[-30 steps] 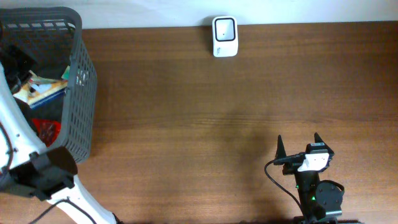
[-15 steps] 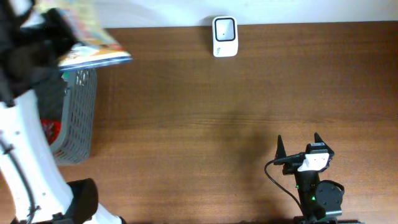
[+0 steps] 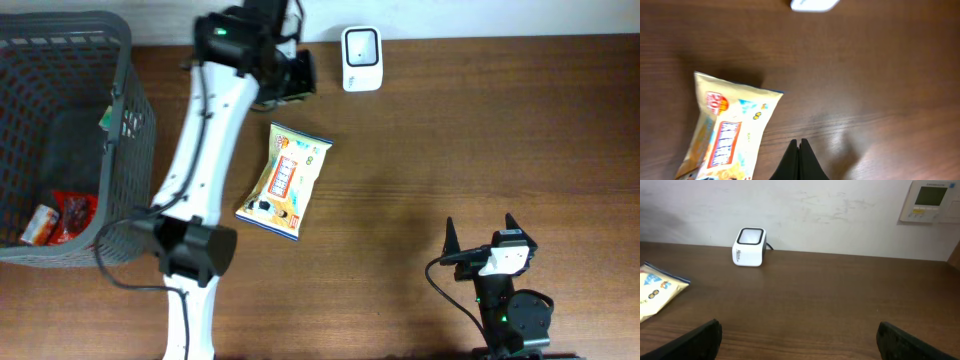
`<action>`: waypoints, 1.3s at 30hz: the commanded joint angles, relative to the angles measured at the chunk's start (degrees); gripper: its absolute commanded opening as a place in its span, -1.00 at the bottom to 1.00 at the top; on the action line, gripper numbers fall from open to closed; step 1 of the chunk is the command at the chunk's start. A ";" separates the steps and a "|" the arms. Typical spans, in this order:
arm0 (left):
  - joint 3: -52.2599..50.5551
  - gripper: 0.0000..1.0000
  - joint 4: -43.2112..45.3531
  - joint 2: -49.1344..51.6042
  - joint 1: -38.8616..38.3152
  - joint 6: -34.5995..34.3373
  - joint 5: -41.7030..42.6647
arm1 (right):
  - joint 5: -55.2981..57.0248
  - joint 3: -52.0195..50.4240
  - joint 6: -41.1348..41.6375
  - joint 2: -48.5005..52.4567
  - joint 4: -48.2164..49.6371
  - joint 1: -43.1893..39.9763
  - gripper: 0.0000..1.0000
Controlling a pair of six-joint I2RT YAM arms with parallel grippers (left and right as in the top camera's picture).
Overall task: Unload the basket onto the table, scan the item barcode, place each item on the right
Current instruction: 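Lift the wafer bag out and drop it on the table center, then reach the left gripper back into the basket and grasp the red jerky bag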
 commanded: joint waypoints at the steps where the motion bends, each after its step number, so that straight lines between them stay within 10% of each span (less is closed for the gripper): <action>1: 1.64 -0.98 -0.13 -0.76 -0.24 6.54 -0.04 | 0.87 -0.48 0.04 -0.33 -0.20 -0.31 0.97; 5: 10.56 -0.27 -6.80 -2.97 1.16 7.61 -9.66 | 0.87 -0.48 0.04 -0.33 -0.20 -0.31 0.97; 7: 18.01 0.84 -10.84 -5.31 2.47 7.58 -15.43 | 0.87 -0.48 0.04 -0.33 -0.20 -0.31 0.97; 8: 20.24 0.99 -11.96 -6.10 3.02 7.56 -16.61 | 0.87 -0.48 0.04 -0.33 -0.20 -0.31 0.97; 23: 23.19 0.98 -14.95 -15.41 29.86 6.25 -17.97 | 0.87 -0.48 0.04 -0.33 -0.20 -0.31 0.97; 39: -16.28 0.99 -3.04 -15.39 43.36 3.69 -18.03 | 0.87 -0.48 0.04 -0.33 -0.20 -0.31 0.97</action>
